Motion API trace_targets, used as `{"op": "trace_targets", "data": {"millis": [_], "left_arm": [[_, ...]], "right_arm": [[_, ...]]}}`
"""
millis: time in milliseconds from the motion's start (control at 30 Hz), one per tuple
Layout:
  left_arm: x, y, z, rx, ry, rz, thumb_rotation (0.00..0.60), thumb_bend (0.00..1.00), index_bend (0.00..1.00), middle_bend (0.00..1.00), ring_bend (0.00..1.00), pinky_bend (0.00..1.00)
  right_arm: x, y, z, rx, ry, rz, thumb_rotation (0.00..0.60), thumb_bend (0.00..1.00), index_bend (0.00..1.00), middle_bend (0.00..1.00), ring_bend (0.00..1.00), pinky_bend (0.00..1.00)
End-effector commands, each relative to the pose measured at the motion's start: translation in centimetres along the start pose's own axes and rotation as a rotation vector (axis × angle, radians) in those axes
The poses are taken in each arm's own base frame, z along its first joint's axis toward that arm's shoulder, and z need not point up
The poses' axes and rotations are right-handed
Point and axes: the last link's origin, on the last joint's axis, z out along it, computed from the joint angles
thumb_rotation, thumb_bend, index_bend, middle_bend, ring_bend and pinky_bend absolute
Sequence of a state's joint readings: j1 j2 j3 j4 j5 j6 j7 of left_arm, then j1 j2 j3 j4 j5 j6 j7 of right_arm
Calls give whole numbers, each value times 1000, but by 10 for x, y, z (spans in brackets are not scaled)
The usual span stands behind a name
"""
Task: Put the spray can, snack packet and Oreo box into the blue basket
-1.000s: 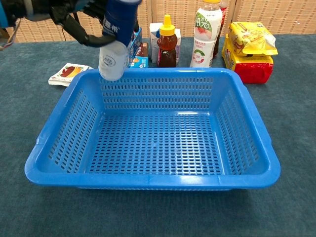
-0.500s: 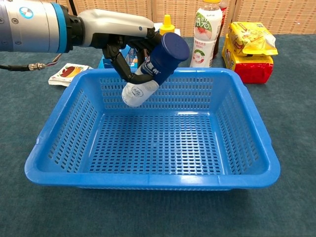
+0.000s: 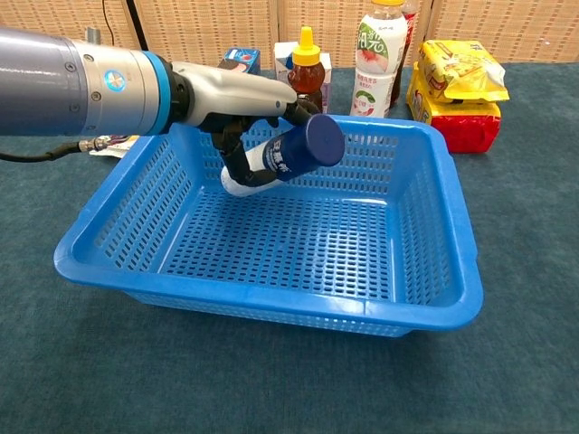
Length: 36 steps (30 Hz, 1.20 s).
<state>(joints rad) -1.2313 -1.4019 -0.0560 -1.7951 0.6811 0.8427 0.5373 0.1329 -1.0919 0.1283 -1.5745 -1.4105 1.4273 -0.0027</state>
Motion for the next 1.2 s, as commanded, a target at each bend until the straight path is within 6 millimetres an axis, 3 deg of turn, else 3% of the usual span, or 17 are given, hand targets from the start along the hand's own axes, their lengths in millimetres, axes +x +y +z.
{"op": "trace_targets", "data": {"millis": [33, 233, 467, 600, 867, 900, 1000, 1200], "left_arm": [[-1, 6, -2, -15, 1, -11, 600, 519, 0, 0, 0, 0], [8, 9, -14, -74, 60, -69, 600, 503, 0, 0, 0, 0], [29, -4, -26, -93, 167, -172, 600, 503, 0, 0, 0, 0], [51, -39, -45, -57, 257, -287, 600, 479, 0, 0, 0, 0], [66, -114, -81, 95, 351, -326, 600, 192, 0, 0, 0, 0], [65, -138, -90, 160, 364, -306, 600, 165, 0, 0, 0, 0], [57, -168, -98, 235, 344, -260, 600, 82, 0, 0, 0, 0], [28, -212, -100, 356, 259, -225, 600, 60, 0, 0, 0, 0]], "right_arm": [[0, 1, 0, 0, 1, 0, 600, 0, 0, 0, 0, 0], [0, 1, -1, 0, 1, -1, 600, 0, 0, 0, 0, 0], [0, -3, -2, 12, 0, 2, 600, 0, 0, 0, 0, 0], [1, -2, -2, 8, 3, 7, 600, 0, 0, 0, 0, 0], [-1, -4, -2, 14, -5, 6, 600, 0, 0, 0, 0, 0], [-2, -5, -2, 18, -10, 3, 600, 0, 0, 0, 0, 0], [-3, -6, -2, 26, -14, 0, 600, 0, 0, 0, 0, 0], [-7, -4, -2, 31, -28, -5, 600, 0, 0, 0, 0, 0]]}}
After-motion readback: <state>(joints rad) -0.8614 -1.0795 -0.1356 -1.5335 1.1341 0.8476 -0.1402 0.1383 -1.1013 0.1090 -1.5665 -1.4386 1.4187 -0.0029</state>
